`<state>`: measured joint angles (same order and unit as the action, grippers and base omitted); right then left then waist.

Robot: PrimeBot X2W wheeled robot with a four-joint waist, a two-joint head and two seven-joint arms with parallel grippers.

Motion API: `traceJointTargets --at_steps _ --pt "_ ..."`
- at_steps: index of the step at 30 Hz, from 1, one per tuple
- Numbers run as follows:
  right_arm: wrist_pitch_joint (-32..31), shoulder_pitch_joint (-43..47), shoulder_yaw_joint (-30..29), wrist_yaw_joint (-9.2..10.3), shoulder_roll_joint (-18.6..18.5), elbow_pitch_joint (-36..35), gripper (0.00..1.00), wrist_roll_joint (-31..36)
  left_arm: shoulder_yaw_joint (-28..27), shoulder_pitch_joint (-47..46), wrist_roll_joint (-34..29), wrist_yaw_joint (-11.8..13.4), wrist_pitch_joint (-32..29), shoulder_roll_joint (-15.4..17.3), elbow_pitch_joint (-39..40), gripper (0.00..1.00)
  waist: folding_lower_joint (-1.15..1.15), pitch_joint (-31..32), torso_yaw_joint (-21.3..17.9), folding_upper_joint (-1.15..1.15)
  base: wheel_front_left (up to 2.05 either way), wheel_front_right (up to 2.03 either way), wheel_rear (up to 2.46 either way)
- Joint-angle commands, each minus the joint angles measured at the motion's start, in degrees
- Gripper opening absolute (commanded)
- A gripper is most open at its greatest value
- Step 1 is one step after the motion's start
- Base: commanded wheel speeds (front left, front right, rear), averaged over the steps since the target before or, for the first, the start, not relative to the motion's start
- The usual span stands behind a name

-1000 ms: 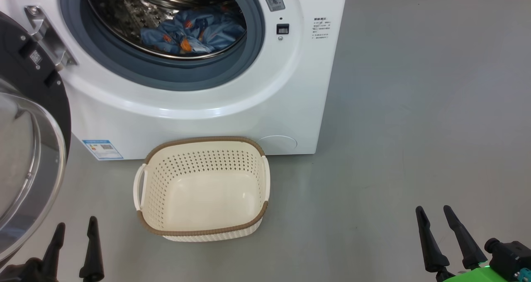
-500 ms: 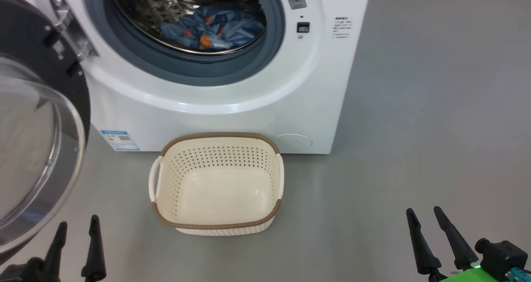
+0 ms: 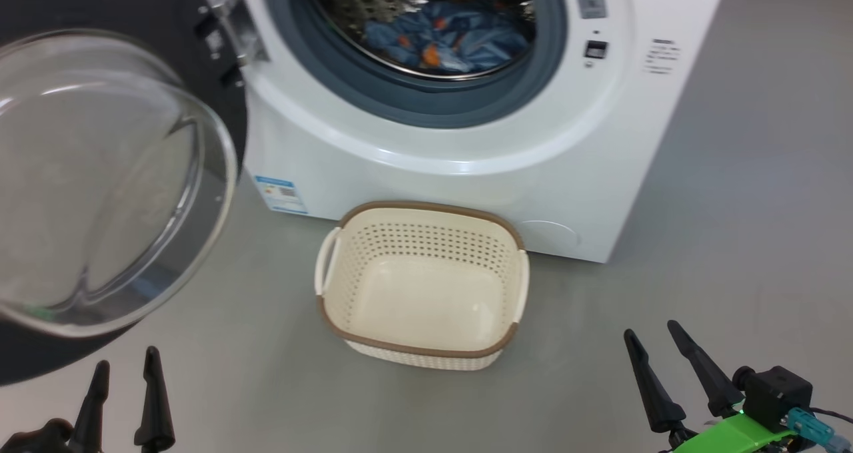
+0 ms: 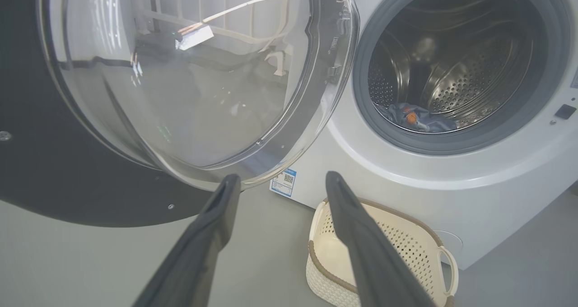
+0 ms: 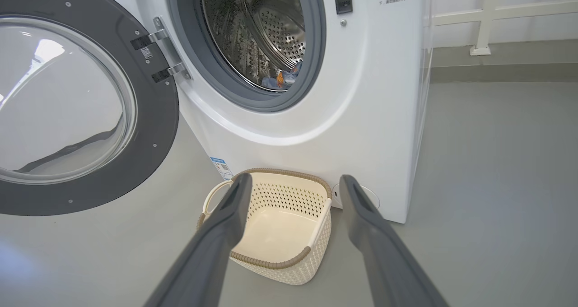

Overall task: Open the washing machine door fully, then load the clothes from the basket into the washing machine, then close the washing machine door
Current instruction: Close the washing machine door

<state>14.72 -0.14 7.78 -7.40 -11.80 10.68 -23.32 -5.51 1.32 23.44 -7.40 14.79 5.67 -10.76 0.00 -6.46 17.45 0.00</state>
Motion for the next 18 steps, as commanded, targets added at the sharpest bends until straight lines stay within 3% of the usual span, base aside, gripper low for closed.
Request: traceJointTargets --at_steps 1,10,18 --pt "0.3 -1.8 1.8 -0.09 -1.1 -1.0 1.0 0.3 -2.4 0.0 0.3 -0.1 0.2 0.6 1.2 1.0 0.0 0.7 4.3 0.0 0.0 0.0 0.0" --pt "0.3 -3.0 5.0 -0.09 -3.1 1.2 1.0 0.8 -3.3 1.1 0.2 -0.1 0.2 -0.8 0.9 1.0 0.0 1.6 11.5 0.0 0.0 0.0 0.0" --pt "0.3 -6.0 9.1 -0.09 -4.3 3.0 1.0 1.4 -6.5 2.2 0.6 -0.1 0.2 -1.8 1.9 1.0 0.0 0.8 12.5 0.0 0.0 0.0 0.0"
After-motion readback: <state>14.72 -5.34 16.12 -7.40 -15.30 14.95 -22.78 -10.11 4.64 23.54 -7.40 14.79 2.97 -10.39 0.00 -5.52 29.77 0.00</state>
